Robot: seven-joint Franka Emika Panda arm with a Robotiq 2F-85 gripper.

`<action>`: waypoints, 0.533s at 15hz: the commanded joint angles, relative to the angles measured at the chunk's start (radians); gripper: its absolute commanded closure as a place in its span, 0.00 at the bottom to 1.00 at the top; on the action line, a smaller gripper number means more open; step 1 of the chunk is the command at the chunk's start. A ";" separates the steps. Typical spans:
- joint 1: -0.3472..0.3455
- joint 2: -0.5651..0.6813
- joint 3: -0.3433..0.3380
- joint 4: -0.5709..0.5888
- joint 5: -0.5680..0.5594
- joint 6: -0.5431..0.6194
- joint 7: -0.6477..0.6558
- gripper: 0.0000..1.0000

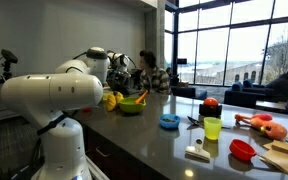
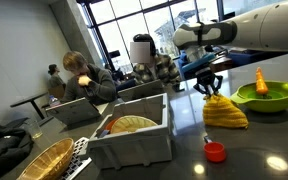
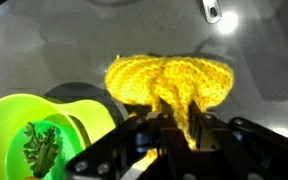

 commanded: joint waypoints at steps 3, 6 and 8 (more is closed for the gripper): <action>0.045 0.041 -0.058 -0.053 -0.027 0.010 -0.064 0.38; 0.076 0.084 -0.139 -0.024 -0.062 0.007 -0.124 0.16; 0.101 0.110 -0.187 -0.018 -0.087 0.003 -0.172 0.05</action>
